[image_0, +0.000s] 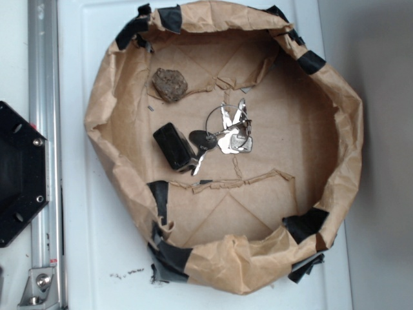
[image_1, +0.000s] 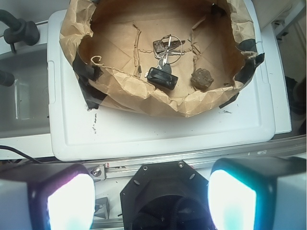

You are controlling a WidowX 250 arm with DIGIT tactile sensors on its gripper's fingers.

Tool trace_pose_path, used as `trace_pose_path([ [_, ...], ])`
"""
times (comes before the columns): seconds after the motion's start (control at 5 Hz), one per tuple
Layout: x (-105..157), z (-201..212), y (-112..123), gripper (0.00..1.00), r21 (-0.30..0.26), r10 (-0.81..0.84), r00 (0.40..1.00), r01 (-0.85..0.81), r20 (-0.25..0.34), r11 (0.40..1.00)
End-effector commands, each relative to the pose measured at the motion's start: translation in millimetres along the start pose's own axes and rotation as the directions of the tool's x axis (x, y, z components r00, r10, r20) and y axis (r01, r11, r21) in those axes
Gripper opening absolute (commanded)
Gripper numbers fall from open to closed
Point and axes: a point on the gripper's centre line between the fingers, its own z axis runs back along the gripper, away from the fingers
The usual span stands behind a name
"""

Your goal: Grab the black box.

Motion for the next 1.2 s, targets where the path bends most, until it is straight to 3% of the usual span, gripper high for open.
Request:
trace_pose_path([
  [0.0, 0, 0, 0, 1.0, 0.0, 0.0, 1.0, 0.0, 0.0, 1.0],
  [0.2, 50, -6, 4, 1.0, 0.006, 0.107, 0.994, -0.107, 0.002, 0.994],
  [0.4, 80, -17, 10, 1.0, 0.009, 0.143, 0.99, -0.143, -0.008, 0.99],
  [0.6, 98, -34, 9, 1.0, 0.042, 0.037, 0.999, -0.036, -0.017, 0.998],
  [0.8, 103, -50, 12, 1.0, 0.039, -0.159, 0.987, 0.16, -0.036, 0.986],
  [1.0, 116, -71, 27, 1.0, 0.069, -0.34, 0.939, 0.342, -0.038, 0.937],
])
